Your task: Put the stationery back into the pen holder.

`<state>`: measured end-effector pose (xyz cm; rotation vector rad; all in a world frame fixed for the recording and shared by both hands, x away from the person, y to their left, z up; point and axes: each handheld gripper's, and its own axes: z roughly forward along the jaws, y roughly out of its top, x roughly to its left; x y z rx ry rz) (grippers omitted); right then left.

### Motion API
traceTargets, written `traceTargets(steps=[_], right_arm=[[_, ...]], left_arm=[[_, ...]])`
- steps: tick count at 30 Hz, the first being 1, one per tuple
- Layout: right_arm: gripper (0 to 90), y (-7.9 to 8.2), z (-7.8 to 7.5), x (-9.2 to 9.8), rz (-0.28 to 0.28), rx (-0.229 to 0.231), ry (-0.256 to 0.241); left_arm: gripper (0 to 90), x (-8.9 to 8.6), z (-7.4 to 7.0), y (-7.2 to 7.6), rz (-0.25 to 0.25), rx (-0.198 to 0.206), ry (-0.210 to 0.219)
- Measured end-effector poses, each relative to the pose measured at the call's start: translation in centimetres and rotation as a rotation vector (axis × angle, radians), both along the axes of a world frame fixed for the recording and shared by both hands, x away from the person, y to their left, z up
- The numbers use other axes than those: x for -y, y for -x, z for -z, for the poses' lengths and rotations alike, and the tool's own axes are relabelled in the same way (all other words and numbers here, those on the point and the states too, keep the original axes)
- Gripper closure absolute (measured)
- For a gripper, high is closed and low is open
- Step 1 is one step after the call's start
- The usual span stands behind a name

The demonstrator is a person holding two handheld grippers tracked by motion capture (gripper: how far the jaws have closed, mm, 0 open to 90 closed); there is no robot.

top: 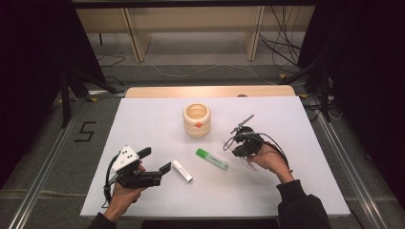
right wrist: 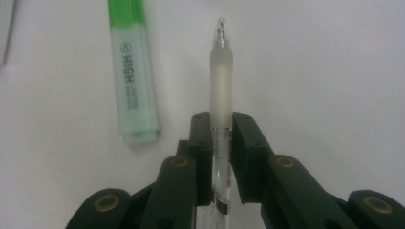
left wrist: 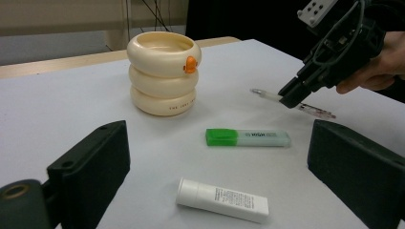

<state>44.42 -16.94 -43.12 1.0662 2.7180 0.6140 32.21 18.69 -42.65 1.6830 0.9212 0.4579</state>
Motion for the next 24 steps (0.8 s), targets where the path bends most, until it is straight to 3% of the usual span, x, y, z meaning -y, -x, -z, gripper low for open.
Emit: traceTargets(steps=[1, 3, 5, 6, 9, 13, 24], right_arm=[[80.0, 0.0, -0.4, 0.2, 0.014, 0.027, -0.037], [80.1, 0.1, -0.6, 0.3, 0.022, 0.041, -0.052], [80.0, -0.1, -1.1, 0.6, 0.035, 0.095, -0.108], [80.0, -0.1, -1.1, 0.6, 0.035, 0.095, -0.108], [80.0, 0.0, -1.7, 0.8, 0.057, 0.158, -0.176], [80.0, 0.2, -2.3, 0.7, 0.051, 0.212, -0.216], [80.0, -0.2, -3.4, 0.2, 0.062, 0.261, -0.298]], left_arm=[[6.7, 0.0, 0.0, 0.0, 0.001, 0.0, -0.001], [6.7, 0.0, 0.0, 0.0, 0.002, 0.0, -0.002], [6.7, 0.0, 0.0, 0.0, 0.003, 0.001, -0.001], [6.7, 0.0, 0.0, 0.0, 0.002, 0.0, -0.001], [6.7, 0.0, 0.0, 0.0, 0.0, -0.001, -0.001], [6.7, 0.1, 0.0, 0.0, 0.0, 0.004, -0.001], [6.7, -0.1, 0.1, -0.1, -0.02, -0.013, -0.011]])
